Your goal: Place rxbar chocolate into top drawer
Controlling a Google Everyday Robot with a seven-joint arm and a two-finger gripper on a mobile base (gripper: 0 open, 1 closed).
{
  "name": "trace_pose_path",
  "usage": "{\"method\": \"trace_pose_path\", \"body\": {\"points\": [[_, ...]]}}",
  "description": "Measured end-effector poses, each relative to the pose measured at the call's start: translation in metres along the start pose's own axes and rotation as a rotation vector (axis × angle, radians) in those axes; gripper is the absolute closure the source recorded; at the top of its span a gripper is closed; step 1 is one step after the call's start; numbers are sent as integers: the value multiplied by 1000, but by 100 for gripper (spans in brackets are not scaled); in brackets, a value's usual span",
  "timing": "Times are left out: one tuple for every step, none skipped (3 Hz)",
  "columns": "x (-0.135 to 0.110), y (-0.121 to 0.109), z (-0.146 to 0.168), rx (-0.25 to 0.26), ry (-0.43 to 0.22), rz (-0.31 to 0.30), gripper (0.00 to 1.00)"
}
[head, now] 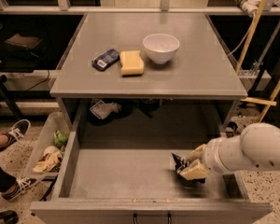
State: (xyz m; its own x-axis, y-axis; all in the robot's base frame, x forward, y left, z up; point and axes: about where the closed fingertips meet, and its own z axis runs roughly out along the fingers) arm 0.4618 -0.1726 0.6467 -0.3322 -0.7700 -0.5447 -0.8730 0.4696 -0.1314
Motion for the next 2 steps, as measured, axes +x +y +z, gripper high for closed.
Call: {"method": "trace_pose_path", "body": {"points": [[6,2,10,-16,-2,10,100],[6,2,10,-15,-2,9,81]]}}
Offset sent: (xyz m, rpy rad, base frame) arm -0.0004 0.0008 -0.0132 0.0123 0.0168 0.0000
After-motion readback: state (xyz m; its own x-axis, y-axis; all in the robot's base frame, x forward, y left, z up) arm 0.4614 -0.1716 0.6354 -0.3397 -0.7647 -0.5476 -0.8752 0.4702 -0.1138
